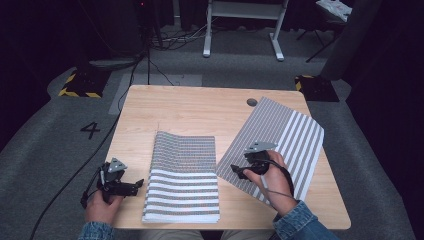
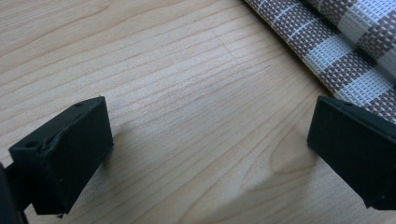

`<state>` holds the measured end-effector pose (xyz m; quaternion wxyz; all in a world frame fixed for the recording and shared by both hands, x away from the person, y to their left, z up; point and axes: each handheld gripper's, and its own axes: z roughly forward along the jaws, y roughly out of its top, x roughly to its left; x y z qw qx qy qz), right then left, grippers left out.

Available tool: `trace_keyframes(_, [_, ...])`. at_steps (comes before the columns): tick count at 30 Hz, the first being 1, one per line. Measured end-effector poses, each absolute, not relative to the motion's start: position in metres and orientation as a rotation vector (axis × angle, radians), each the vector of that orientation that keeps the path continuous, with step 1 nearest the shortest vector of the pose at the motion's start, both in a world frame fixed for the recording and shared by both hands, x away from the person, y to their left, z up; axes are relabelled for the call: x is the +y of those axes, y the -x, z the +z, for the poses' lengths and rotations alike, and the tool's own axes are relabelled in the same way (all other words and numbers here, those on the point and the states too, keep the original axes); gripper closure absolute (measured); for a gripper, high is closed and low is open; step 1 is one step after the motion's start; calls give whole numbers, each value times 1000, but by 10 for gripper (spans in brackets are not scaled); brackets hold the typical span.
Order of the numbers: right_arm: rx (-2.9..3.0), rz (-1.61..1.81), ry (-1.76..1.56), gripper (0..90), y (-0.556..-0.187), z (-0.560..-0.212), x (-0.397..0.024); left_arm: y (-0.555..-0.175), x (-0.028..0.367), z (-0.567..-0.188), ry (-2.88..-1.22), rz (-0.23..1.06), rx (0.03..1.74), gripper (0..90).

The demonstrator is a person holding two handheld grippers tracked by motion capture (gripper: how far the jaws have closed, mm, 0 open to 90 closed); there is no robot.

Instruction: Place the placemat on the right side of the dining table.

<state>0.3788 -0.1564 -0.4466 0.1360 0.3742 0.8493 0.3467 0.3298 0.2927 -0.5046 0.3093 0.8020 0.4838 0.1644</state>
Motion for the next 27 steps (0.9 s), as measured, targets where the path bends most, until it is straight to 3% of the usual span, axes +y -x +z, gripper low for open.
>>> trace_keyframes(10, [2567,930,-1034,309,-385,-487,-130,-332,293,-505,-2121,439,1272,2])
trace_keyframes(13, [2538,907,-1000,355,-383,-489,-127,-332,293,-505,-2121,439,1272,2])
trace_keyframes(19, [2519,892,-979,841,-389,-484,-139,-332,293,-505,-2119,439,1273,2])
trace_keyframes(27, [2564,967,-901,864,-380,-473,-148,-332,293,-504,-2127,431,1272,2])
